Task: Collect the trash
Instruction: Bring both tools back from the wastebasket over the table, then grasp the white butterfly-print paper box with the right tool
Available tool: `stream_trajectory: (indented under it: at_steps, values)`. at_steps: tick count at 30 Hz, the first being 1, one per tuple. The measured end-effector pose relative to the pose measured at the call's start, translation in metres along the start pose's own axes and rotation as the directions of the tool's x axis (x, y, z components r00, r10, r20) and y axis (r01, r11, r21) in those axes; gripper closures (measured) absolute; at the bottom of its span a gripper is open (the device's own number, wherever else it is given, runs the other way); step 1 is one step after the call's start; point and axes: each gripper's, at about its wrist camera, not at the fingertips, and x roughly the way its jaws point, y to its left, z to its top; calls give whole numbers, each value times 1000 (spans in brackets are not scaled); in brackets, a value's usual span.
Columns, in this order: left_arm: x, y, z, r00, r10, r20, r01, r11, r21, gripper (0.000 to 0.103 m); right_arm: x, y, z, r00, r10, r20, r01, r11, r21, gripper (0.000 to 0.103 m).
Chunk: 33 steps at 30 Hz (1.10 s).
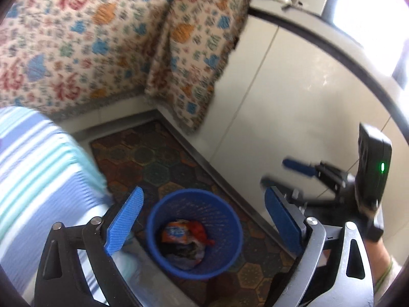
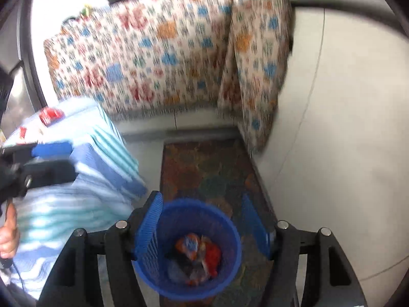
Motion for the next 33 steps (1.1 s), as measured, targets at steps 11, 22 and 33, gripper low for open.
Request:
stream_trajectory:
  at_steps: [11, 22, 33]
  values:
    - [-135, 127, -102, 939, 340, -59, -344, 935, -82, 3, -28, 134, 30, 965, 215, 149, -185, 964, -192, 36]
    - [-176, 236, -139, 818, 556, -146, -574, 786, -230, 3, 12, 312, 5, 924, 368, -101, -378, 850, -366, 37]
    - [-176, 258, -147, 771, 610, -185, -637, 730, -247, 0, 51, 345, -1, 909, 356, -215, -411, 848, -334, 34]
